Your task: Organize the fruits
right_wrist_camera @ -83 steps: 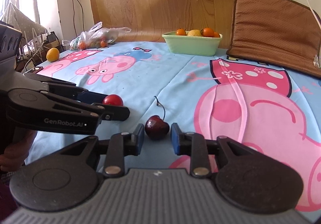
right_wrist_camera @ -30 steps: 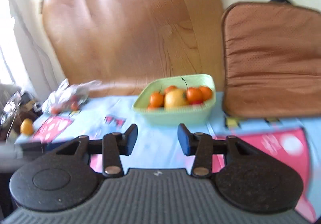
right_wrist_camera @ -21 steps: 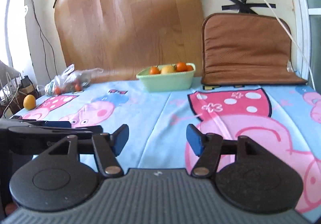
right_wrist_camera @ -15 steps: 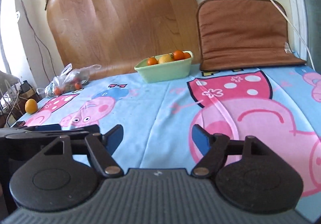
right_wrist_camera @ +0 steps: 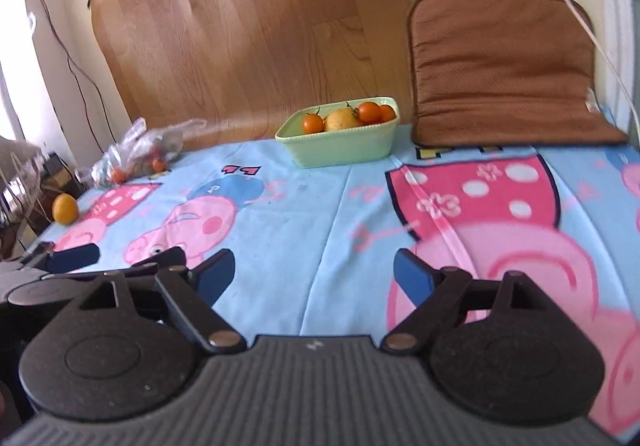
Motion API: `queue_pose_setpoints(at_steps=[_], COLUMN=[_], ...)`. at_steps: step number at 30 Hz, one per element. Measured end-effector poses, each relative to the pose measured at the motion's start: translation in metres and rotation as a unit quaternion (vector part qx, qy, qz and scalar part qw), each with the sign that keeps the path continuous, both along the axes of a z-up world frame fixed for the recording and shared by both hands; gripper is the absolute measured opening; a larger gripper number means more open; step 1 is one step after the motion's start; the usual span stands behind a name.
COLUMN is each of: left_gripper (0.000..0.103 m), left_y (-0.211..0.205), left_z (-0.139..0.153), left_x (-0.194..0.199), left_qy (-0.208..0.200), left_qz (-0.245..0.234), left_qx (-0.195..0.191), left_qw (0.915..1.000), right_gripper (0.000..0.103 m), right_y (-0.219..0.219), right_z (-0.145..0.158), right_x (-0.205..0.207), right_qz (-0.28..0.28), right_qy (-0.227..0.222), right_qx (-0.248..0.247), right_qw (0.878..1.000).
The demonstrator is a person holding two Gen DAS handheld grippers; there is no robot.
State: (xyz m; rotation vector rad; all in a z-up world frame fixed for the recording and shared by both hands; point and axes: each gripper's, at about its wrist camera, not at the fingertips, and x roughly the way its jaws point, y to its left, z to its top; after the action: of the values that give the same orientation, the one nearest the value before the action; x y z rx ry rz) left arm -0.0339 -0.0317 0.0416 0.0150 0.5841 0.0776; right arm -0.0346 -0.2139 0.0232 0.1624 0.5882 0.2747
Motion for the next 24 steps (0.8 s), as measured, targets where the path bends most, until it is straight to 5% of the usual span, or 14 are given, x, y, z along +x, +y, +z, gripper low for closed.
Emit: queue_pose_setpoints(at_steps=[4,12,24], left_gripper=[0.103,0.103,0.103], left_y=[0.008,0.007,-0.008], left_z=[-0.006,-0.005,-0.007], left_x=[0.015,-0.014,-0.023], left_qy=[0.011,-0.009,0.0], left_qz=[0.012,-0.012,-0.023], left_qx=[-0.015,-0.033,-0.011], left_qw=[0.9998,0.9994,0.9997], right_gripper=[0.089,0.089,0.09], right_y=[-0.01,-0.017,-0.011], right_z=[-0.002,-0.006,-0.007], right_x=[0.015,-0.04,-0.05], right_qz=[-0.045,-0.047,-0.045], right_qy=[0.012,-0.023,-0.045], right_qx=[0.0,0.025,0.02], right_qw=[0.999,0.998,0.998])
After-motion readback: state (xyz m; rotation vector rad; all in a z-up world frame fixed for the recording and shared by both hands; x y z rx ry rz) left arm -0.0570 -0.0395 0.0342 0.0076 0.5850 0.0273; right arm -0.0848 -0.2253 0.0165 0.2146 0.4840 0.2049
